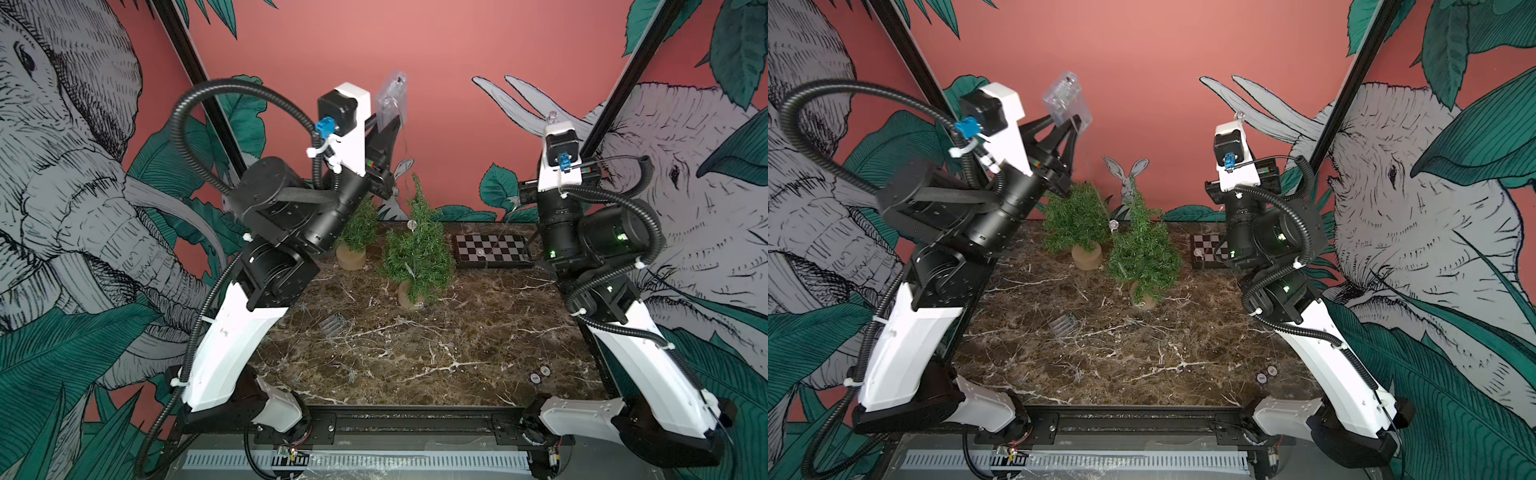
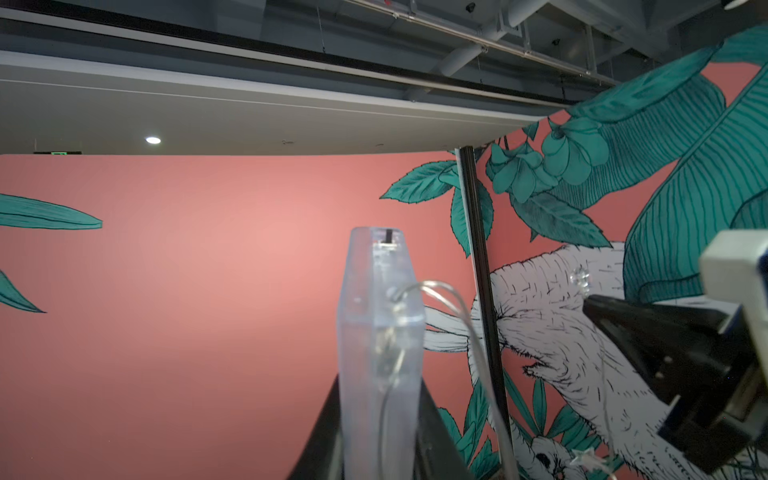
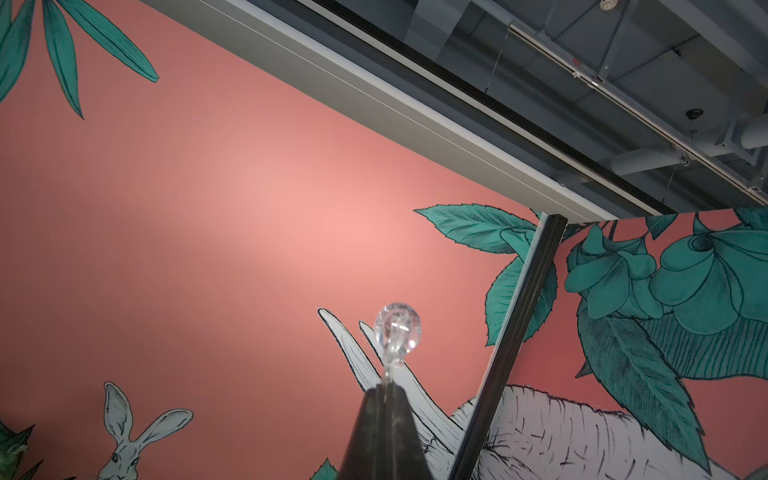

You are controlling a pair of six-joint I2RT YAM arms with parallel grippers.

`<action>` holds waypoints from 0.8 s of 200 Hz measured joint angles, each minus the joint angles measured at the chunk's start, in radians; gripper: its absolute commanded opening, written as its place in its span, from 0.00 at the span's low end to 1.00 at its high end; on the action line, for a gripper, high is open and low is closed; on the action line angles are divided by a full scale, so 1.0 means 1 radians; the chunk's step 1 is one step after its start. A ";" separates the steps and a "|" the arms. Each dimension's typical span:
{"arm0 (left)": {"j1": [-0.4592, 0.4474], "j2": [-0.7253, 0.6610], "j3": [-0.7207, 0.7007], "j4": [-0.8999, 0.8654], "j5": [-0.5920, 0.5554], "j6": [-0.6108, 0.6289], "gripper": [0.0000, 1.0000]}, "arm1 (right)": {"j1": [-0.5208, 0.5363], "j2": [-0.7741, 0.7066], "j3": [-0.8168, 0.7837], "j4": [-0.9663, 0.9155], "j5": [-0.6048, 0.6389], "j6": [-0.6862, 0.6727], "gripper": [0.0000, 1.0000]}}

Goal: Wrap string light around the christmas tree
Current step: Pick up the light string from the center of the board.

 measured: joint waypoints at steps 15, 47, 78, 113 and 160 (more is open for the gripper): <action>0.000 -0.036 -0.011 0.030 -0.071 0.015 0.00 | -0.045 0.018 0.016 -0.010 -0.016 0.043 0.00; 0.002 -0.130 -0.153 0.140 -0.154 0.056 0.00 | -0.141 0.037 0.025 -0.015 -0.055 0.156 0.00; 0.001 -0.145 -0.200 0.180 -0.176 0.082 0.00 | -0.175 0.048 0.039 -0.018 -0.074 0.214 0.00; 0.001 -0.154 -0.199 0.203 -0.186 0.108 0.00 | -0.197 0.036 0.044 -0.012 -0.107 0.261 0.00; 0.001 -0.229 -0.206 0.200 0.048 0.013 0.00 | -0.202 -0.077 -0.028 0.007 -0.317 0.396 0.00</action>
